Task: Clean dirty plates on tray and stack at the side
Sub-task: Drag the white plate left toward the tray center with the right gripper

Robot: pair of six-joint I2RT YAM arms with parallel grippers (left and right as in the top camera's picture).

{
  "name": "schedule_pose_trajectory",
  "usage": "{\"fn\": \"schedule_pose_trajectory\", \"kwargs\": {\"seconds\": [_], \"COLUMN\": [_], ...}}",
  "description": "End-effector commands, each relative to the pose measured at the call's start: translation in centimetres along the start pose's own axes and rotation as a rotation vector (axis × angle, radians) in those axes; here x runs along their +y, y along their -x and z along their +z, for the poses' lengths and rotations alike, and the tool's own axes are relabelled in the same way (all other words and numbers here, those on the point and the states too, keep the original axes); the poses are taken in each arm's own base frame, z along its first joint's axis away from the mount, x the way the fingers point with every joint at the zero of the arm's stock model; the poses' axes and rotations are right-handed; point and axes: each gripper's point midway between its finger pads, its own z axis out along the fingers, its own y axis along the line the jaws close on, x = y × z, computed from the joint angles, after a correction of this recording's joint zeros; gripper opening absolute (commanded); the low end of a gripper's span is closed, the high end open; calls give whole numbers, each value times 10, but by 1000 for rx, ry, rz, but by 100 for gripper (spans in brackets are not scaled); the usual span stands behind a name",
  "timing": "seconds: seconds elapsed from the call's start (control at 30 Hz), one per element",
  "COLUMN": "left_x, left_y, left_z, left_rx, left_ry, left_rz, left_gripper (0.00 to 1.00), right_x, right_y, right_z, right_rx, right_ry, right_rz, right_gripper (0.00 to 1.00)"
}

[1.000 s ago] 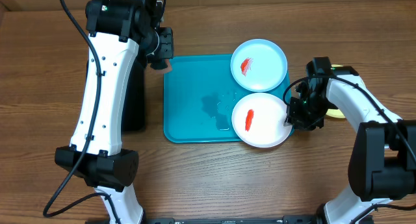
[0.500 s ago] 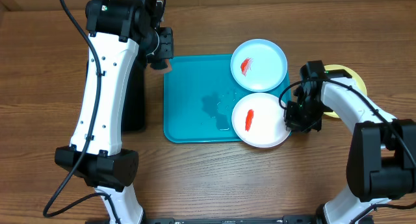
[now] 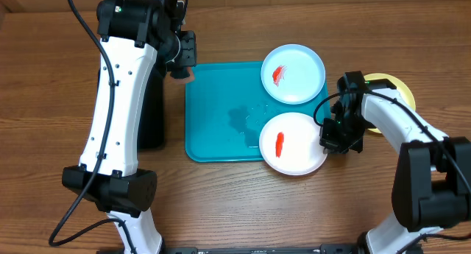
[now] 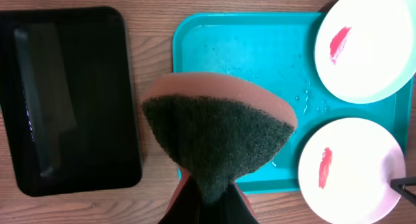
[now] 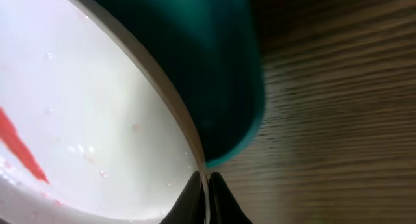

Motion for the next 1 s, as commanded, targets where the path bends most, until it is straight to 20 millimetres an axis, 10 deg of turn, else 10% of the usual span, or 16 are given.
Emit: {"fn": "schedule_pose_trajectory", "kwargs": {"seconds": [0.0,0.97], "left_x": [-3,-2], "left_y": [1,-1], "left_z": [-4,-4], "left_rx": [-19,-9], "left_ry": [-7,-8], "left_rz": [2,2], "left_gripper": [4,4], "right_x": [30,123], "right_y": [-6,10], "right_z": [-22,-23], "right_rx": [-61,-310], "right_ry": [91,137], "right_rz": [-49,-141], "right_gripper": [4,4]}}
